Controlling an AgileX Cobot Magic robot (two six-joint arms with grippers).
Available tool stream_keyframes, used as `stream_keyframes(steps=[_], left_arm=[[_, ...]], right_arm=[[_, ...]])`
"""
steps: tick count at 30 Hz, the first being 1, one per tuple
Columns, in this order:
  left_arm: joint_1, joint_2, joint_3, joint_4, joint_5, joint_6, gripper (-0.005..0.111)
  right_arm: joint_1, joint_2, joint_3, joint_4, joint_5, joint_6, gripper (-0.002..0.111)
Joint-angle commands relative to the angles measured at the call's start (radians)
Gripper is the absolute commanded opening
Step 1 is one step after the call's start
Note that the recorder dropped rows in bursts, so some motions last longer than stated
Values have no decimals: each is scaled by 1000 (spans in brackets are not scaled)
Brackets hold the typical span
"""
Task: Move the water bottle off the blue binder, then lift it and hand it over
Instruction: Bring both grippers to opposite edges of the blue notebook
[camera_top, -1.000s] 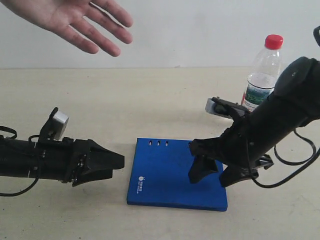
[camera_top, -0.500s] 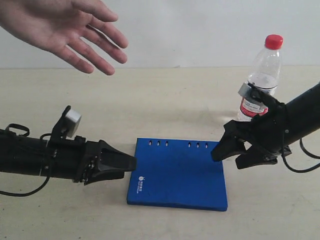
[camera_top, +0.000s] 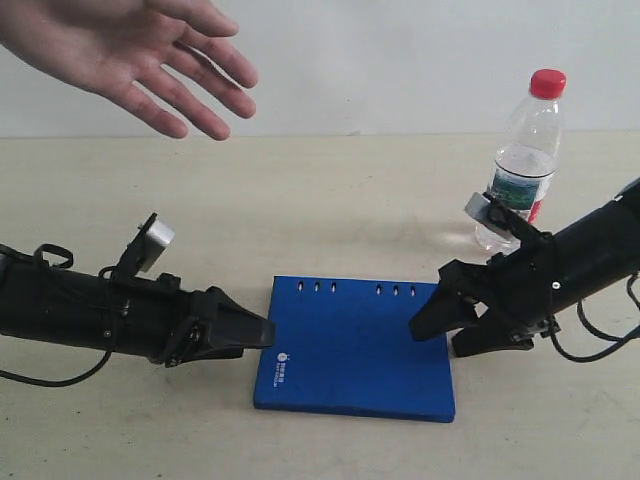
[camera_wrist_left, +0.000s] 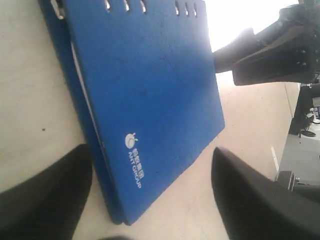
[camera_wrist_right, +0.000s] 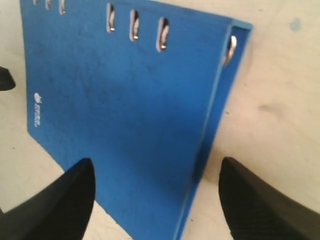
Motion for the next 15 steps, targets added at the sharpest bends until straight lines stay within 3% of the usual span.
stream_keyframes(steps=[1,6,15], left_arm=[[-9,3,-3,-6,11,8,63],[-9,3,-3,-6,10,16,63],[-9,3,-3,-6,15,18,63]], right_arm=[[-1,17,2,108,89,-169,65],[-1,17,2,247,350,-318,65],[10,14,2,276,351,-357,65]])
